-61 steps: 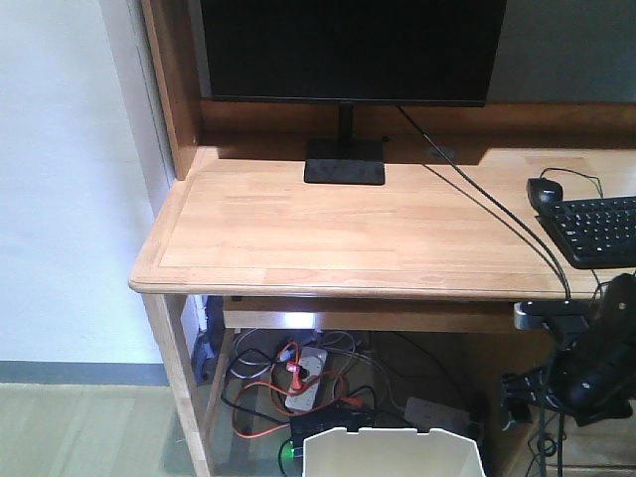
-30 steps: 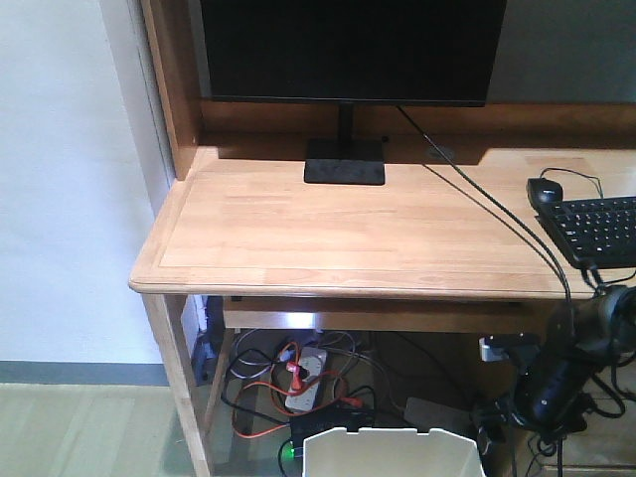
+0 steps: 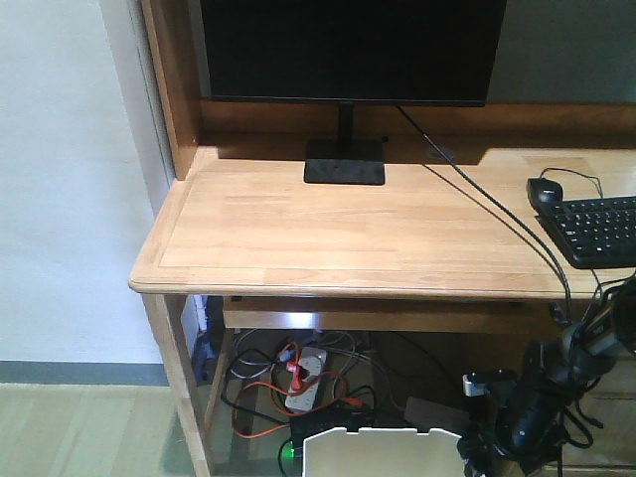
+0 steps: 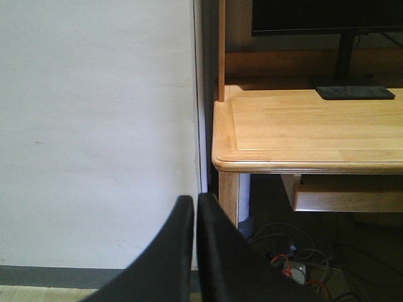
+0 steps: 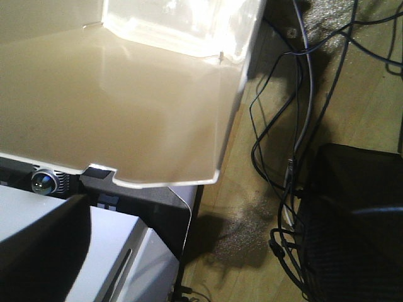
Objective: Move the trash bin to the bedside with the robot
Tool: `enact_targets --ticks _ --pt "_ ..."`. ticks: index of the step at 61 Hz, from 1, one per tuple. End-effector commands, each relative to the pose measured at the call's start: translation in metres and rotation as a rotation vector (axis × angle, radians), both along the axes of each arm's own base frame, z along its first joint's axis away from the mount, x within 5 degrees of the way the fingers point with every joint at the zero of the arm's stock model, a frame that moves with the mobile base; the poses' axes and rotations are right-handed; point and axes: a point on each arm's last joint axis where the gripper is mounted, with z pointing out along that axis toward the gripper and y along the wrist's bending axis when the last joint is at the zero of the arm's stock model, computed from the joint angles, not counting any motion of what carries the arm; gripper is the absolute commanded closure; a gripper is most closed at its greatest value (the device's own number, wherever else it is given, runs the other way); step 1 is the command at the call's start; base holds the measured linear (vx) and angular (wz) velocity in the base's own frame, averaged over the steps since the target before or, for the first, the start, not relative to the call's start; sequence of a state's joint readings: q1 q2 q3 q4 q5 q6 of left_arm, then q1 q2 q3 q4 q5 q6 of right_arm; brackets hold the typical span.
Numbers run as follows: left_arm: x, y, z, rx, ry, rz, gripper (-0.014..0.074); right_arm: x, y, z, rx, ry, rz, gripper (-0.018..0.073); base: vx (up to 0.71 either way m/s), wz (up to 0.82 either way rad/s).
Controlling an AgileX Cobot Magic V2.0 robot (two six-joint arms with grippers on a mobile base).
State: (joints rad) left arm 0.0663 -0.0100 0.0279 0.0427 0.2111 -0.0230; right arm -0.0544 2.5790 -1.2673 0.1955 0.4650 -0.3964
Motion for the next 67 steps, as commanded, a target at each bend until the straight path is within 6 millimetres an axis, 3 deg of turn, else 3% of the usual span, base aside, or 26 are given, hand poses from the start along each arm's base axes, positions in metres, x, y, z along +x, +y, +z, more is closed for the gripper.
enact_targets --ticks 1,39,67 --pt "0.001 0.000 -0.003 -0.007 -0.053 0.000 0.0594 0.015 -0.002 0.011 0.007 -0.074 0.010 -0.0084 0.00 0.00" --pt "0.001 0.000 -0.003 -0.007 -0.053 0.000 0.0594 0.010 -0.004 -0.045 -0.026 -0.182 -0.005 -0.0071 0.00 0.00" --pt "0.001 0.000 -0.003 -0.007 -0.053 0.000 0.0594 0.026 -0.003 -0.073 0.003 -0.158 -0.014 -0.0060 0.00 0.00"
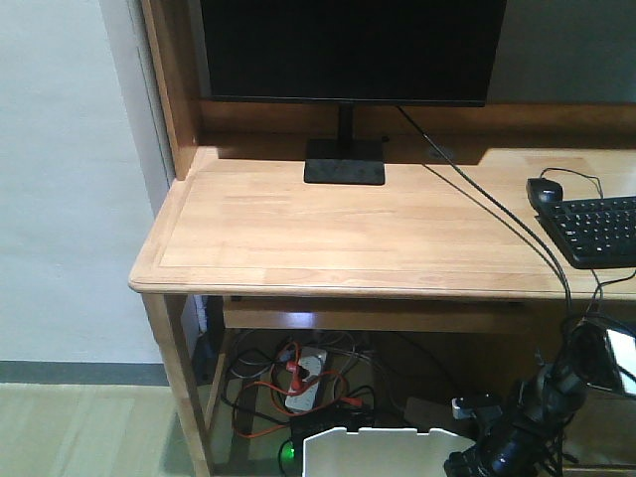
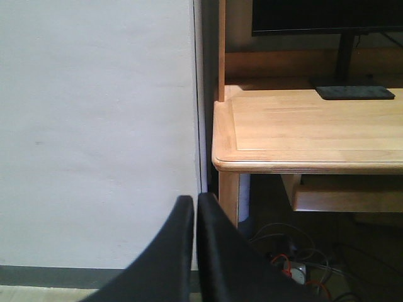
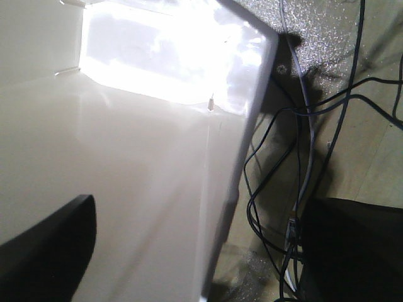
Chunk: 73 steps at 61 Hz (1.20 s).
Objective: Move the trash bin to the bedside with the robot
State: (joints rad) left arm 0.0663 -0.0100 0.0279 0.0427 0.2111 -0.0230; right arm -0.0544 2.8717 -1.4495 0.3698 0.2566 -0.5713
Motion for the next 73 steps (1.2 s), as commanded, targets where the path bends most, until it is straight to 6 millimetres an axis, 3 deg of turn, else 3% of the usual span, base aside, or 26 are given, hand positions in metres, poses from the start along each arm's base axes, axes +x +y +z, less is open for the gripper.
enact_targets --ticks 1,22,73 --pt "0.001 0.000 -0.003 -0.007 -0.053 0.000 0.0594 0.020 -0.003 0.017 0.005 -0.053 -0.005 -0.0060 0.00 0.00" --pt "0.001 0.000 -0.003 -0.007 -0.053 0.000 0.0594 0.013 -0.004 0.003 -0.006 -0.049 -0.005 -0.0052 0.00 0.00" --pt "0.001 0.000 -0.003 -0.007 -0.053 0.000 0.0594 0.026 -0.004 -0.011 -0.009 -0.083 -0.006 -0.0035 0.00 0.00"
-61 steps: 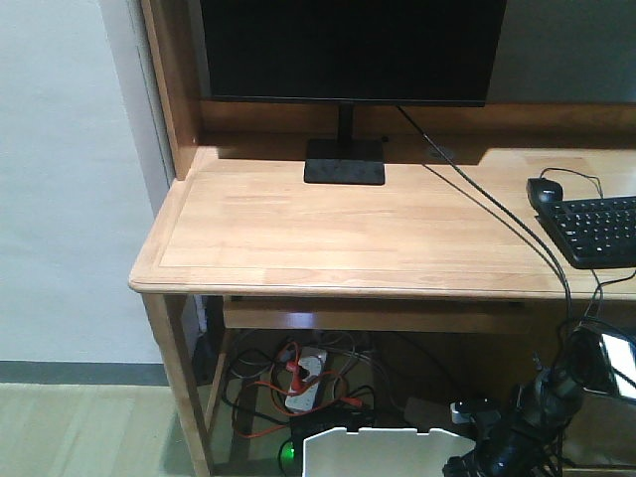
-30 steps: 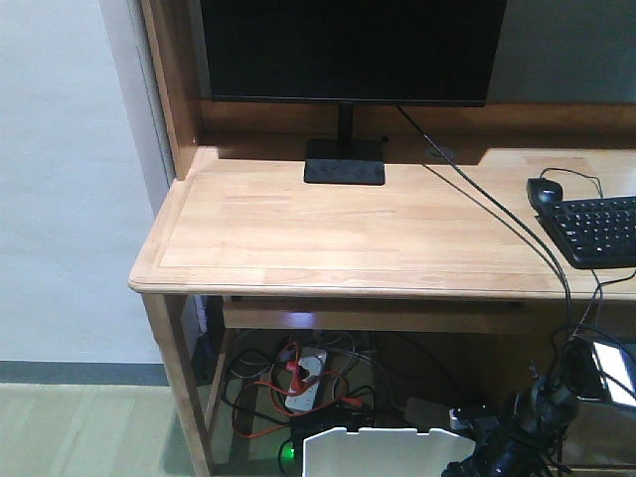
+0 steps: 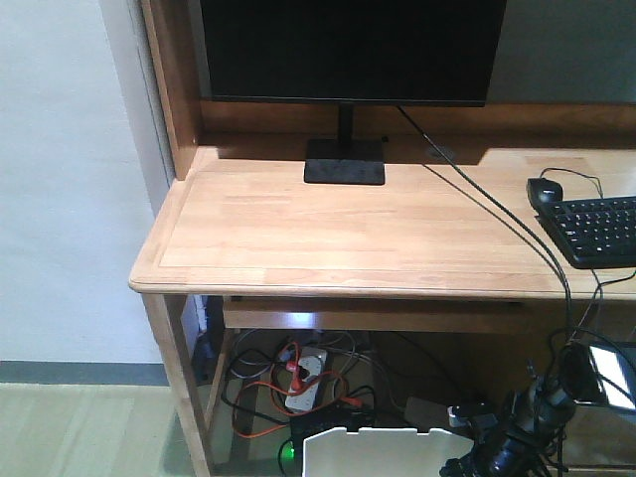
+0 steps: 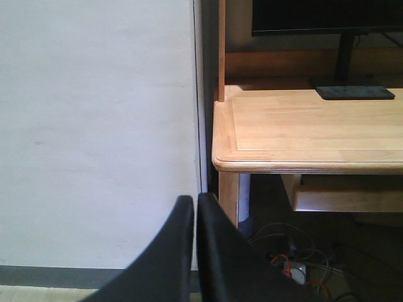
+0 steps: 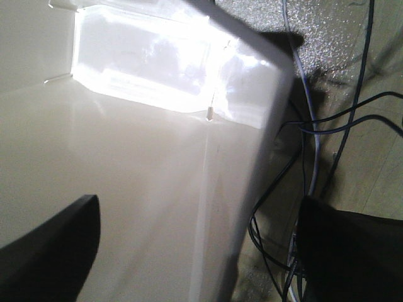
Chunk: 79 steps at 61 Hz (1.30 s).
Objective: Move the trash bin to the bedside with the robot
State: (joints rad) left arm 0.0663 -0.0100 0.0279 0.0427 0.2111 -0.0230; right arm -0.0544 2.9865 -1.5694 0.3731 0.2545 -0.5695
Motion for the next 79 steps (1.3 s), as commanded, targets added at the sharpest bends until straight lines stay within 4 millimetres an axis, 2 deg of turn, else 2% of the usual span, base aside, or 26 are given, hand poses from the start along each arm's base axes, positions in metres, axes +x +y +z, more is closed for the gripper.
enact_targets --ticks 1,13,28,37,42,49,66,79 --pt "0.001 0.000 -0.003 -0.007 -0.053 0.000 0.0594 0.021 -0.004 0.021 -0.009 -0.075 -0.001 -0.0035 0.00 0.00" --pt "0.001 0.000 -0.003 -0.007 -0.053 0.000 0.0594 0.014 -0.004 0.012 -0.007 -0.051 0.000 -0.0035 0.00 0.00" --pt "0.001 0.000 -0.003 -0.007 -0.053 0.000 0.0594 0.014 -0.004 0.011 -0.009 -0.053 -0.001 -0.0034 0.00 0.00" --pt "0.001 0.000 -0.003 -0.007 -0.053 0.000 0.0594 0.014 -0.004 0.011 -0.014 -0.063 -0.002 0.0006 0.00 0.00" --pt "0.001 0.000 -0.003 -0.007 -0.053 0.000 0.0594 0.015 -0.005 0.011 -0.018 -0.072 -0.003 0.0057 0.00 0.00" --pt "0.001 0.000 -0.003 -0.007 -0.053 0.000 0.0594 0.016 -0.005 0.011 -0.023 -0.084 -0.004 0.0176 0.00 0.00" --pt "0.001 0.000 -0.003 -0.007 -0.053 0.000 0.0594 0.017 -0.005 0.011 -0.024 -0.086 -0.004 0.0564 0.00 0.00" --pt "0.001 0.000 -0.003 -0.007 -0.053 0.000 0.0594 0.017 -0.004 0.013 -0.015 -0.073 -0.011 0.0570 0.00 0.00"
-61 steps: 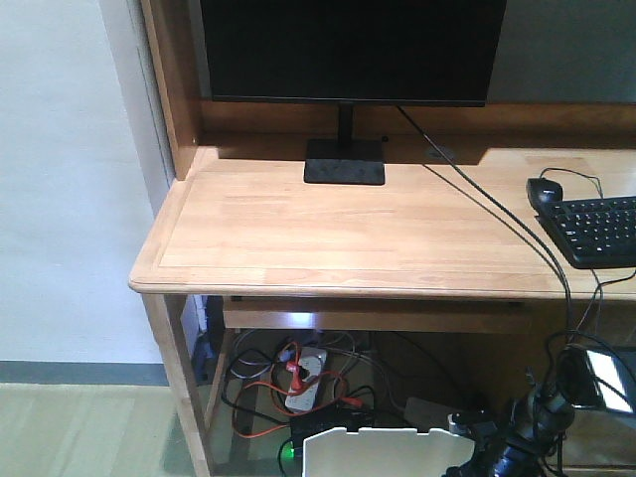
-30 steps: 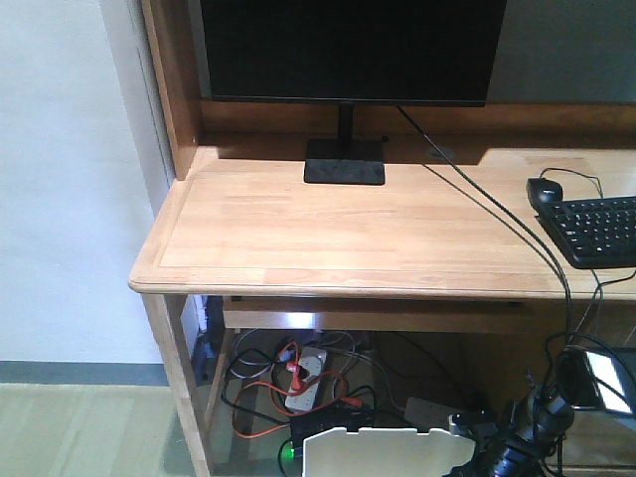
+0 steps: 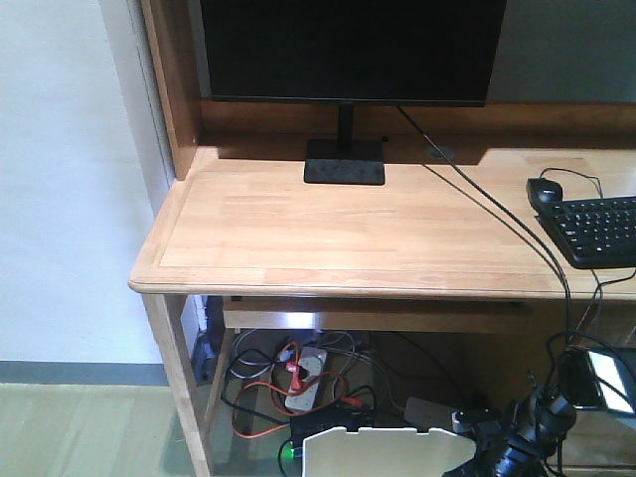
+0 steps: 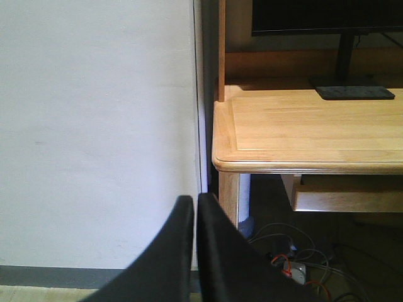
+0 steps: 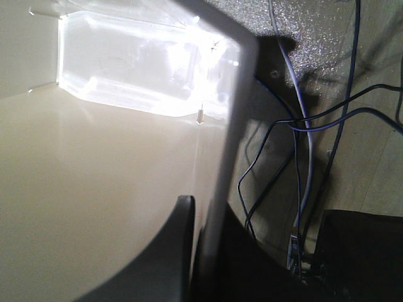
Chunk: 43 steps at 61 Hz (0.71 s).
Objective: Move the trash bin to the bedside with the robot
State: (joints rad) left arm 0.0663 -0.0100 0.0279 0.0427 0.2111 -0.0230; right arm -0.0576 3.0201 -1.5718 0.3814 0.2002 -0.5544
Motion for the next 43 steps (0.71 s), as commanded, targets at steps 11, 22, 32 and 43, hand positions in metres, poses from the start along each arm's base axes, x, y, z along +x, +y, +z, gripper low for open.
enact_targets --ticks 11,22,32,43 --pt "0.001 0.000 -0.003 -0.007 -0.053 0.000 0.0594 0.022 -0.001 0.030 0.021 -0.025 0.024 0.0568 0.00 0.00" --pt "0.001 0.000 -0.003 -0.007 -0.053 0.000 0.0594 0.025 0.000 0.037 0.034 -0.013 0.028 0.0566 0.00 0.00" --pt "0.001 0.000 -0.003 -0.007 -0.053 0.000 0.0594 0.027 0.001 0.047 0.040 -0.016 0.021 0.0566 0.00 0.00" --pt "0.001 0.000 -0.003 -0.007 -0.053 0.000 0.0594 0.019 -0.002 0.063 -0.002 -0.074 0.002 0.0566 0.00 0.00"
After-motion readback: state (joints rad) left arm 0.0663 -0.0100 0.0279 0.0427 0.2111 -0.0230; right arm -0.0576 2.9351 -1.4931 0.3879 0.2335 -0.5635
